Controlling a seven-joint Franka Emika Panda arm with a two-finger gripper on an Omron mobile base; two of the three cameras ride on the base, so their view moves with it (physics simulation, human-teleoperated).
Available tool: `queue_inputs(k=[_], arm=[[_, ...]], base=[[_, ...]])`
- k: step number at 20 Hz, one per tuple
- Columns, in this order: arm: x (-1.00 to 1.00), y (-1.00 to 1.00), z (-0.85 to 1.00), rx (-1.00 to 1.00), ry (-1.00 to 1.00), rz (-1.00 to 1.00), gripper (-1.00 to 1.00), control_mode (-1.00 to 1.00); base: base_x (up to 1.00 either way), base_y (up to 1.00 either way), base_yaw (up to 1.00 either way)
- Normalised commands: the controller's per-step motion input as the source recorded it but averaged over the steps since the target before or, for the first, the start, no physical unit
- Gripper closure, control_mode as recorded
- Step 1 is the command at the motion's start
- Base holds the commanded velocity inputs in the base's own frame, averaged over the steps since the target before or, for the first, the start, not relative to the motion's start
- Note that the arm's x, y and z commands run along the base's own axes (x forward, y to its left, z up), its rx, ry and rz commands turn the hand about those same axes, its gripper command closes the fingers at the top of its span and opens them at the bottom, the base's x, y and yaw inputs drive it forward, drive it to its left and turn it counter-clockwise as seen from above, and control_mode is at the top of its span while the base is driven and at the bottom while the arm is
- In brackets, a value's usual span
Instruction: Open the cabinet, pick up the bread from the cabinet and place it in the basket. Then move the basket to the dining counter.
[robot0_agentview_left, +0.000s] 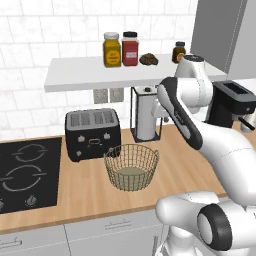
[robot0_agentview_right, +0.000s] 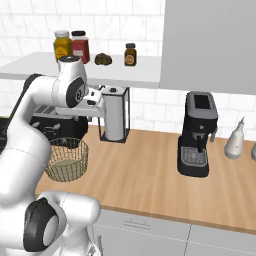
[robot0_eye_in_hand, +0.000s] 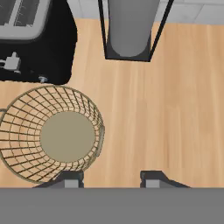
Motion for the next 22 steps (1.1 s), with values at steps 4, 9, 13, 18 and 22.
queue_inputs(k=[4, 9, 13, 18, 22], arm=[[0.02, 0.08, -0.01, -0.04, 0.00, -0.01, -1.00, -1.00], [0.06, 0.03, 0.28, -0.01, -0.07, 0.01, -1.00, -1.00], [0.20, 0.17, 0.97, 0.00, -0.34, -0.04, -1.00, -1.00], [0.27, 0.03, 1.00, 0.01, -0.38, -0.01, -1.00, -1.00], [0.17, 0.00, 0.89, 0.06, -0.34, 0.00, -1.00, -1.00]], base=[[0.00, 0.00, 0.00], [0.00, 0.00, 0.00], [0.00, 0.00, 0.00], [0.00, 0.00, 0.00], [0.00, 0.00, 0.00]])
